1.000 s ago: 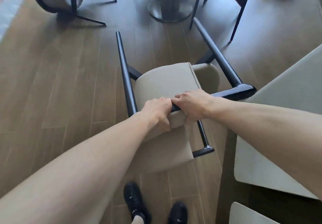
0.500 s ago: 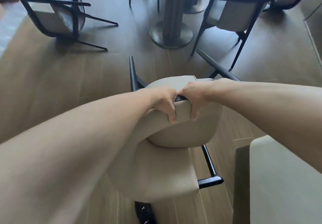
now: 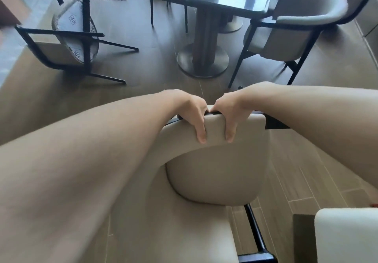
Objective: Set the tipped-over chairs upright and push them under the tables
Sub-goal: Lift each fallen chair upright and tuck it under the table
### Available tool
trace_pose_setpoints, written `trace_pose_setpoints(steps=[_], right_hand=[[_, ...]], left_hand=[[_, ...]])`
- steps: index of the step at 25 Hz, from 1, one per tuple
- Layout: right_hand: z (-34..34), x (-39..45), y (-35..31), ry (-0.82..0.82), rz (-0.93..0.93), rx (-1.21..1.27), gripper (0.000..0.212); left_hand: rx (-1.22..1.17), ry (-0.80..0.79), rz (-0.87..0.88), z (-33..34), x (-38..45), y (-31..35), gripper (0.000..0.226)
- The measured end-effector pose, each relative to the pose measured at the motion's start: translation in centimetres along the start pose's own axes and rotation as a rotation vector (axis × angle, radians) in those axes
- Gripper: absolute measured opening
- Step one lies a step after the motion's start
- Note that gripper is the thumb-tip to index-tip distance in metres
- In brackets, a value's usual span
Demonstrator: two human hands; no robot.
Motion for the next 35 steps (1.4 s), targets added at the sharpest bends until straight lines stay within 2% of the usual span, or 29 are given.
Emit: trace_pose_setpoints(steps=[2,6,8,11,14,17,21,25,27,31,33,35], right_hand=[[-3.0,1.9,3.0,0.005,0.000,0.019,0.062],[-8.3,4.8,8.0,0.057,0.019,0.037,0.069],[-11.0,6.3,10.5,0.117,0.056,0.004,0.074],[-14.3,8.8,13.9,0.194,0.130,-0.051,0.072],[-16.0,11.2,16.3,0.219,0.238,-0.059,0.072],[-16.4,12.9,17.9,0.284,0.346,0.039,0.080],[-17.0,14.6,19.8,0.503,0.387,0.065,0.078],[-15.9,16.3,21.1,0.764,0.571,0.042,0.091],[-15.1,17.2,21.0,0.888,0.646,0.129,0.093],[-13.8,18.1,18.0,0.967,0.738,0.476,0.094],[-13.6,19.1,14.4,0.923,0.676,0.812,0.086],[-14.2,20.9,9.5,0.831,0.504,1.091,0.081]], left_hand=[[-0.002,-0.022,-0.008,-3.8,2.0,-0.7,0.074],[-0.080,0.050,-0.004,-10.8,5.4,-2.5,0.067],[-0.111,0.156,0.003,-13.9,6.8,-3.8,0.069],[-0.167,0.410,-0.010,-17.0,8.4,-6.3,0.075],[0.123,0.673,-0.064,-19.2,10.4,-6.9,0.082],[0.358,0.815,-0.119,-20.2,12.0,-7.1,0.093],[0.399,0.850,-0.127,-22.6,14.4,-8.4,0.098],[0.364,0.814,-0.091,-25.0,17.1,-9.5,0.092],[0.368,0.811,-0.070,-26.3,18.5,-10.2,0.090],[0.359,0.777,-0.037,-28.3,20.9,-11.1,0.082],[0.337,0.760,-0.024,-28.8,22.1,-11.7,0.079],[0.332,0.740,-0.018,-29.4,23.0,-12.2,0.084]])
Point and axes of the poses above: each hand's wrist, its own x-axis towards the middle knuckle, its own z-axis out of the palm, y = z × x, the point moved 9 cm from there along x, towards the middle knuckle, and after that the axes turned 5 degrees about -x, right-handed, at the moved point
